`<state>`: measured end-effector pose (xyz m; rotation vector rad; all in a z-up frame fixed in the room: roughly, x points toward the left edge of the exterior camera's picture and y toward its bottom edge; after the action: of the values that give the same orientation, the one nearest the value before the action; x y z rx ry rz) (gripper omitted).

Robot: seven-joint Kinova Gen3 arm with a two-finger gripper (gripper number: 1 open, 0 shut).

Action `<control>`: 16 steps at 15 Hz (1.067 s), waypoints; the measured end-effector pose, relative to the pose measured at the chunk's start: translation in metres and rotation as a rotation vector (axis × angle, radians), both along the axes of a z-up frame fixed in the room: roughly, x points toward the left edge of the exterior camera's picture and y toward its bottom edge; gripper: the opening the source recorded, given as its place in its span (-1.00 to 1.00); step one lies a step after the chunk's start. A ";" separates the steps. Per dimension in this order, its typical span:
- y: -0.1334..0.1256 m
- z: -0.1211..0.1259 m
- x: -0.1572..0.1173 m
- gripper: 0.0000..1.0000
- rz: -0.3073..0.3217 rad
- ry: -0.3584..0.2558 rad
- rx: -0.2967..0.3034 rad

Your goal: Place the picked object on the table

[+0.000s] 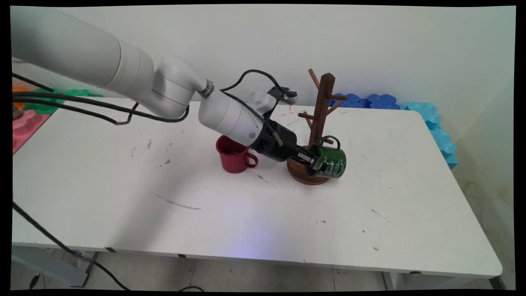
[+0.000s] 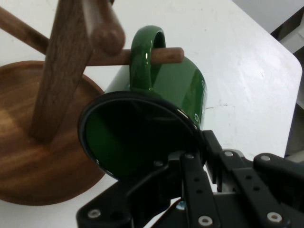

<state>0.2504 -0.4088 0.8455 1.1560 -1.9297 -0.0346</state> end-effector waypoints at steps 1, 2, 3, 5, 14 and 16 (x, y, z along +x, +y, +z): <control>0.001 0.001 0.000 -1.00 -0.003 0.001 0.000; 0.002 0.002 0.000 -1.00 -0.006 0.001 -0.001; 0.003 0.003 0.000 -1.00 -0.009 0.001 -0.001; 0.006 0.004 0.001 -1.00 -0.015 0.003 0.000; 0.019 0.014 -0.003 -1.00 -0.069 0.019 -0.005; 0.024 0.016 -0.003 -1.00 -0.088 0.018 -0.008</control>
<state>0.2477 -0.3853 0.8617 1.0619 -1.9617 -0.0839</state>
